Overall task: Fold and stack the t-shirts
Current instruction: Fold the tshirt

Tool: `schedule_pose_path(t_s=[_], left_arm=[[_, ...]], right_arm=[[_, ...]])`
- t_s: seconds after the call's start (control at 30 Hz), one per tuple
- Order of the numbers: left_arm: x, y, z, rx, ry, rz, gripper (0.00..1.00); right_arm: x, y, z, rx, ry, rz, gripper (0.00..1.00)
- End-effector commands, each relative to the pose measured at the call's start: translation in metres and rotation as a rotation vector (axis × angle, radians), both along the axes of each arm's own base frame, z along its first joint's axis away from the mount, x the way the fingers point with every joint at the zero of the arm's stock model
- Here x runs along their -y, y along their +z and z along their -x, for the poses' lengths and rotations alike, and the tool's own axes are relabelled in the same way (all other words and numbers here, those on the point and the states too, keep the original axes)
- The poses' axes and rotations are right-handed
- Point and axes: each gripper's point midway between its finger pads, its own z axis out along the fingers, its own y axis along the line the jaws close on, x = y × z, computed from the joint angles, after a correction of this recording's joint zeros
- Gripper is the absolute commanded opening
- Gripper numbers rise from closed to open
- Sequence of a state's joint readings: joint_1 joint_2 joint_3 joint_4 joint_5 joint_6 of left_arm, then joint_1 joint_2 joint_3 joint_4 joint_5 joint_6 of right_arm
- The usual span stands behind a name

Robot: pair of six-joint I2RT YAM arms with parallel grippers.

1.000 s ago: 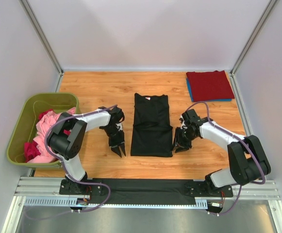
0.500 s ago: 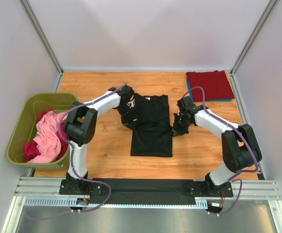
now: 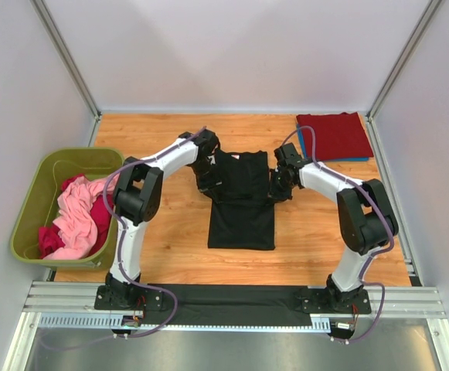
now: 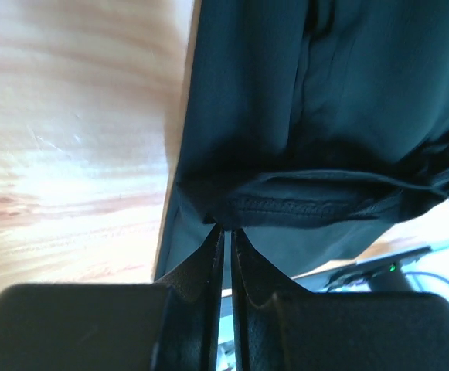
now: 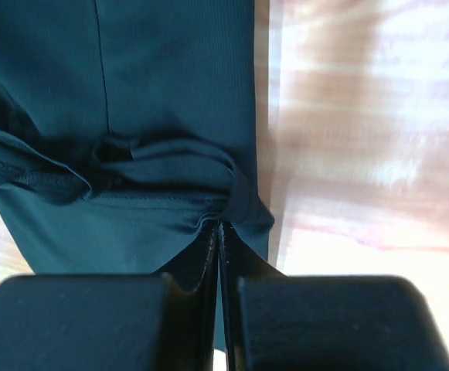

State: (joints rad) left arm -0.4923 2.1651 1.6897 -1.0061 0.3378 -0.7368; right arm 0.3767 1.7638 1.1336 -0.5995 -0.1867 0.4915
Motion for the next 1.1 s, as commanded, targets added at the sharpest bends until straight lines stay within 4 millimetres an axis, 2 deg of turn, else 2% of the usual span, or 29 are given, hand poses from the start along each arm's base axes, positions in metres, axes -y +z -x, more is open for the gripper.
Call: schedule_pose_path(t_s=[0.0,0.07,0.13,0.2,0.27,0.37,0.47,0.5,0.6,0.73,0.93,1.07], left_arm=[[-0.007,0.000,-0.022,0.009,0.065,-0.055,0.13],[-0.015,0.006,-0.036,0.021,0.103,-0.069,0.13],[-0.027,0.008,-0.047,0.040,0.154,-0.100,0.13],[-0.040,0.014,-0.058,0.064,0.212,-0.105,0.15],[-0.045,0.024,-0.068,0.111,0.220,-0.070,0.17],[-0.045,0.038,-0.071,0.188,0.169,-0.031,0.24],[-0.043,0.039,-0.060,0.197,0.128,0.008,0.32],[-0.042,0.039,-0.056,0.191,0.109,0.022,0.34],[-0.033,0.032,-0.044,0.185,0.063,0.095,0.35],[-0.018,0.030,-0.038,0.197,0.018,0.182,0.33],[0.012,0.040,-0.042,0.244,-0.027,0.276,0.30],[0.015,0.027,-0.048,0.225,-0.017,0.259,0.30]], right_arm=[[-0.004,0.016,-0.040,0.132,0.002,0.015,0.00],[-0.007,0.026,-0.057,0.159,-0.003,0.011,0.00],[-0.006,0.032,-0.065,0.168,-0.013,0.022,0.00],[-0.003,0.037,-0.067,0.169,-0.028,0.041,0.01],[0.001,0.038,-0.065,0.170,-0.026,0.053,0.03],[0.009,0.033,-0.056,0.161,-0.011,0.087,0.08],[0.010,0.034,-0.049,0.154,0.037,0.065,0.17],[0.006,0.035,-0.045,0.141,0.060,0.032,0.22],[0.006,0.035,-0.040,0.125,0.081,0.005,0.26],[0.007,0.037,-0.037,0.118,0.102,-0.027,0.24],[0.004,0.027,-0.050,0.107,0.101,-0.064,0.23],[0.001,0.017,-0.060,0.097,0.095,-0.071,0.23]])
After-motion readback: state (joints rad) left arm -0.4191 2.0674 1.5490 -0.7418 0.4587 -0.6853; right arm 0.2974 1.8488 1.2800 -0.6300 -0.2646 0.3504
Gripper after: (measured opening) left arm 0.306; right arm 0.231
